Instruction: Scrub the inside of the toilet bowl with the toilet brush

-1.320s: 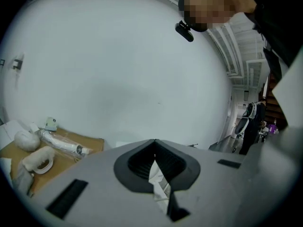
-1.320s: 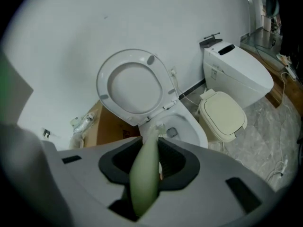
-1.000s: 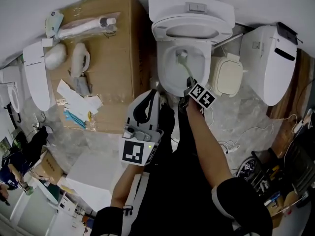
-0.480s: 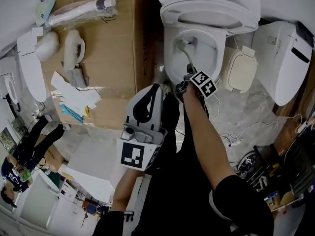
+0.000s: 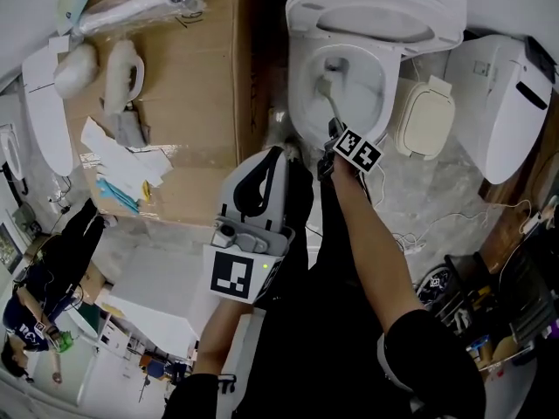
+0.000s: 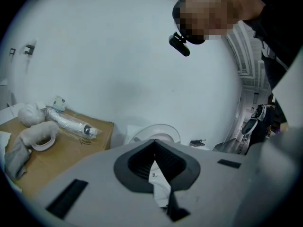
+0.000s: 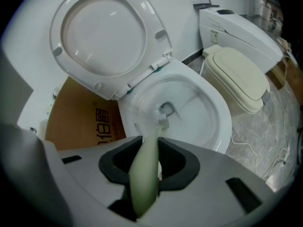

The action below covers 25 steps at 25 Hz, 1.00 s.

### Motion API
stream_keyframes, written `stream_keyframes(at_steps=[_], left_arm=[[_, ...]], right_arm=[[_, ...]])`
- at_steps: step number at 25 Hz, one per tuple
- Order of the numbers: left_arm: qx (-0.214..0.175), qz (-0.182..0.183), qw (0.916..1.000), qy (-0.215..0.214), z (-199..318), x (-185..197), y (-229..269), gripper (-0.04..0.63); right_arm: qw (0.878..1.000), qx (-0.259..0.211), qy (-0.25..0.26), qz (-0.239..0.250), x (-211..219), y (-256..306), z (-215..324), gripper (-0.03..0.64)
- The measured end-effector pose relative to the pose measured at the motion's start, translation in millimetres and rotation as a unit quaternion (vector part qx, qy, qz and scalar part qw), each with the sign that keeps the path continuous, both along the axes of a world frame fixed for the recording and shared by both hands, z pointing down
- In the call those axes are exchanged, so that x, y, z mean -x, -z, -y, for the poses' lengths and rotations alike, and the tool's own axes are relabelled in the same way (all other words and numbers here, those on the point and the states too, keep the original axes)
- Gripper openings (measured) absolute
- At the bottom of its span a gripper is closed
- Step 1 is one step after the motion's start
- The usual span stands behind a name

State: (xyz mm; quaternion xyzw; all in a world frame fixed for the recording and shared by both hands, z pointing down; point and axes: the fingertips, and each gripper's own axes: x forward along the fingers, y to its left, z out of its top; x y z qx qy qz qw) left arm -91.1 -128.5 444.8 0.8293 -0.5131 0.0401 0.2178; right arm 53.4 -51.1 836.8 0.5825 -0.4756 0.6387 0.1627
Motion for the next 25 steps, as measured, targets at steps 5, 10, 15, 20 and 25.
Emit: stream_keyframes(at_steps=[5,10,15,20,25], left_arm=[[-0.001,-0.008,1.0000,-0.001,-10.8,-6.4,-2.5,0.008],[0.022,-0.007,0.9997,-0.010,-25.2,-16.9,-10.7,0.008],[-0.001,-0.018,0.9998,0.000,-27.4,-22.5,-3.6,0.008],[0.008,-0.016,0.9998,-0.002,-34.1,-28.1,-5.9,0.008],[0.005,-0.020,0.9998,-0.003,-30.5,-34.5,-1.8,0.008]], right_arm=[[0.992,0.014,0.123,-0.031,-12.7,-3.9,-26.5,0.115],[0.964,0.010,0.257,-0.063,-32.4,-4.0,-41.9,0.114],[0.904,-0.004,0.415,-0.107,-50.9,-6.2,-48.1,0.115],[0.819,-0.021,0.552,-0.156,-74.9,-3.6,-50.0,0.115],[0.727,-0.043,0.652,-0.210,-97.6,4.6,-39.5,0.114]])
